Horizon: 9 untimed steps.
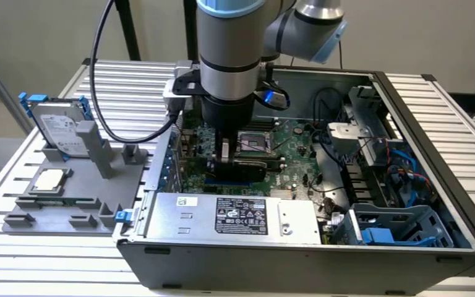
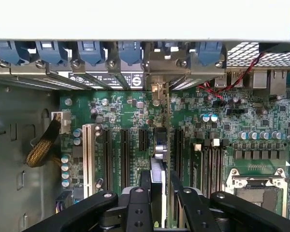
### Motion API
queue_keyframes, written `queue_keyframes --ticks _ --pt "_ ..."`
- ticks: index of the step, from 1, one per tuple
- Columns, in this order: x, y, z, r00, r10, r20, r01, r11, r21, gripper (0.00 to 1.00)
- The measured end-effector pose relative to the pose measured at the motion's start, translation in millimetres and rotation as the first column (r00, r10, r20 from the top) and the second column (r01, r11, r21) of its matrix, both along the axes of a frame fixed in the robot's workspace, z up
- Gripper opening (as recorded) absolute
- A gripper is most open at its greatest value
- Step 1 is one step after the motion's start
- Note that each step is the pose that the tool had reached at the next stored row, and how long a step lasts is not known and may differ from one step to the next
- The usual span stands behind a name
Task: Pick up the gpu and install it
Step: 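Insert the gpu into the slot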
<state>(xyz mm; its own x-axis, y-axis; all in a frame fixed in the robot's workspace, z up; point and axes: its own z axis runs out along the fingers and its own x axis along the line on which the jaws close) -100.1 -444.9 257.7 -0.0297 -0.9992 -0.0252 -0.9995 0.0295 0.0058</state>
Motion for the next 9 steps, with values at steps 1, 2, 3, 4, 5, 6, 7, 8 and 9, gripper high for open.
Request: queue_keyframes --ticks 1,2,3,4,5,6,7,8,9 --pt "0.0 0.0 -0.3 1.0 -0.001 0.0 0.001 1.0 0.0001 0.0" --pt "0.0 0.0 -0.6 1.0 -0.001 -0.0002 0.001 1.0 0.0001 0.0" --pt "0.0 0.0 -1.0 1.0 -0.001 -0.0002 0.001 1.0 0.0001 0.0" --pt "0.0 0.0 -1.4 1.0 -0.002 -0.0002 0.002 1.0 0.0001 0.0" --pt "0.0 0.0 -1.7 1.0 -0.002 -0.0002 0.002 1.0 0.0001 0.0" --pt "0.0 0.0 -2.0 1.0 -0.002 -0.0002 0.002 1.0 0.0001 0.0" --pt "0.0 0.0 -2.3 1.0 -0.003 -0.0003 0.003 1.0 0.0 0.0" --pt "0.0 0.0 -2.6 1.0 -0.003 -0.0003 0.003 1.0 0.0 0.0" --pt "0.0 0.0 -2.9 1.0 -0.003 -0.0002 0.003 1.0 0.0 0.0"
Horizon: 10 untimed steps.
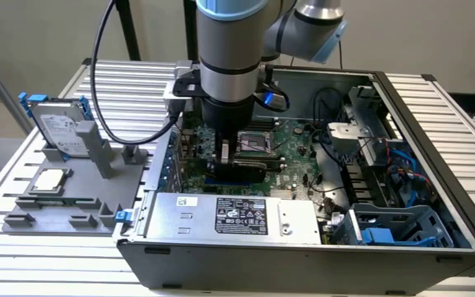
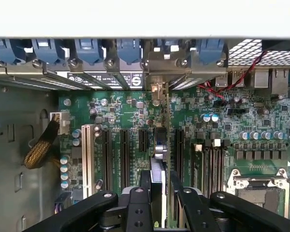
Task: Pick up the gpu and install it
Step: 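Insert the gpu into the slot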
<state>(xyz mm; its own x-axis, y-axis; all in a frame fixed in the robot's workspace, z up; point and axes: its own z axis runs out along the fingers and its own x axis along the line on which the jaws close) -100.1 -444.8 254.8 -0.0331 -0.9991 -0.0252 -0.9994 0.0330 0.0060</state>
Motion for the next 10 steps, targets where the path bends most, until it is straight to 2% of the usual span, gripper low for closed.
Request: queue_keyframes --ticks 10 --pt "0.0 0.0 -1.7 1.0 -0.002 -0.0004 0.002 1.0 -0.0001 0.0"
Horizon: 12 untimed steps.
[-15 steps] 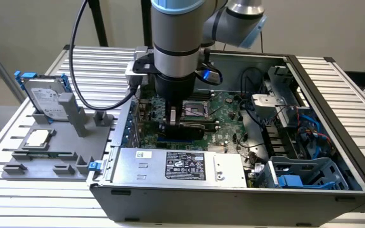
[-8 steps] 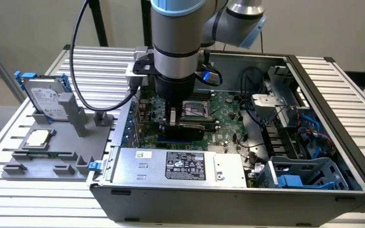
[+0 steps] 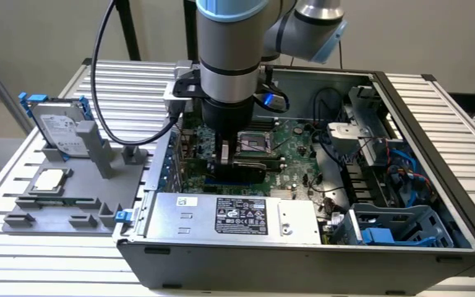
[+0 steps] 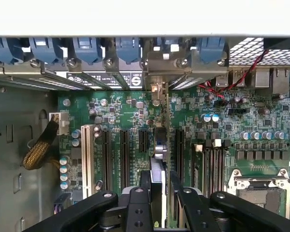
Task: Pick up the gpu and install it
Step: 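Insert the gpu into the slot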
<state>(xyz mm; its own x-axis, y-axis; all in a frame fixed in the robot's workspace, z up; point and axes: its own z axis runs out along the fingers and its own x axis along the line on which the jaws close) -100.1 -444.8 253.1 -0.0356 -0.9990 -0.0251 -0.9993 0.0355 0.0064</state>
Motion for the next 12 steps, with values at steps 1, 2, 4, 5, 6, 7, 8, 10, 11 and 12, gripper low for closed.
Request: queue_keyframes --ticks 1,2,4,5,6,7,8,10,11,12 --pt "0.0 0.0 0.0 1.0 0.0 -0.0001 0.0 1.0 -0.0001 0.0" --pt "0.0 0.0 -0.1 1.0 0.0 0.0 0.0 1.0 0.0 0.0" --pt "-0.1 0.1 -0.3 1.0 -0.001 0.0 0.001 1.0 0.0001 0.0" --pt "-0.2 0.2 -0.3 1.0 -0.001 0.0 0.001 1.0 0.0001 0.0" --pt "-0.2 0.2 -0.3 1.0 -0.002 0.0 0.002 1.0 0.0002 0.0" --pt "-0.2 0.4 -0.3 1.0 -0.002 0.0 0.002 1.0 0.0001 0.0" --pt "-0.3 0.5 -0.3 1.0 -0.002 0.0 0.002 1.0 0.0001 0.0" --pt "-0.4 0.8 -0.3 1.0 -0.003 -0.0001 0.003 1.0 0.0 0.0" --pt "-0.4 0.9 -0.3 1.0 -0.003 -0.0001 0.003 1.0 0.0001 0.0" --pt "-0.5 1.0 -0.3 1.0 -0.003 0.0 0.003 1.0 0.0001 0.0"
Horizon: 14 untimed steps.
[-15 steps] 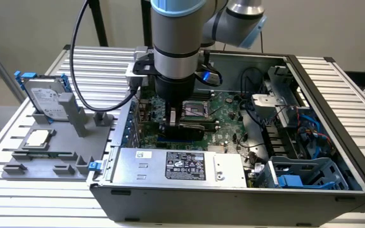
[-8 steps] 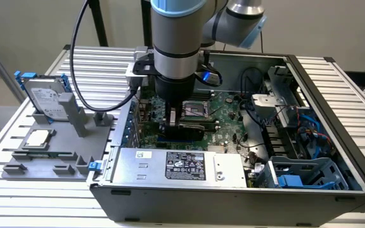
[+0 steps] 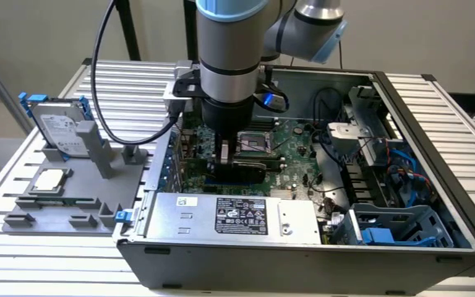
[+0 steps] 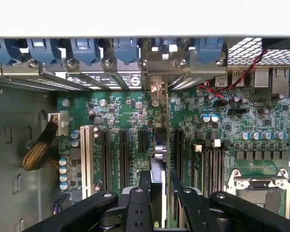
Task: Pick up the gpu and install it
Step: 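Insert the gpu into the slot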
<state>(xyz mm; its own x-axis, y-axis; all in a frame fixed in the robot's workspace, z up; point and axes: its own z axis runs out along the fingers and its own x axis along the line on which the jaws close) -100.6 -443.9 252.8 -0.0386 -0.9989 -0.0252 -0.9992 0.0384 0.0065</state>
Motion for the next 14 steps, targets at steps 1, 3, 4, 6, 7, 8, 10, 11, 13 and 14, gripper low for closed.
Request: queue_keyframes --ticks 1,3,4,6,7,8,10,11,13,14 --pt "-0.1 0.1 0.0 1.0 0.0 0.0 0.0 1.0 -0.0001 0.0" --pt "-0.1 0.2 0.0 1.0 -0.001 0.0 0.001 1.0 0.0 0.0" --pt "-0.2 0.3 0.0 1.0 -0.001 0.0 0.001 1.0 0.0 0.0" --pt "-0.3 0.4 -0.1 1.0 -0.001 0.0 0.001 1.0 0.0 0.0" --pt "-0.3 0.5 -0.1 1.0 -0.001 -0.0001 0.001 1.0 -0.0001 0.0" --pt "-0.3 0.6 -0.2 1.0 -0.001 -0.0001 0.001 1.0 -0.0001 0.0" --pt "-0.4 0.9 -0.5 1.0 -0.002 -0.0001 0.002 1.0 -0.0003 0.0" --pt "-0.5 1.0 -0.7 1.0 -0.002 -0.0002 0.002 1.0 -0.0004 0.0" --pt "-0.5 1.1 -1.4 1.0 -0.002 -0.0001 0.002 1.0 -0.0002 0.0" --pt "-0.6 1.2 -1.8 1.0 -0.002 -0.0001 0.002 1.0 -0.0001 0.0"
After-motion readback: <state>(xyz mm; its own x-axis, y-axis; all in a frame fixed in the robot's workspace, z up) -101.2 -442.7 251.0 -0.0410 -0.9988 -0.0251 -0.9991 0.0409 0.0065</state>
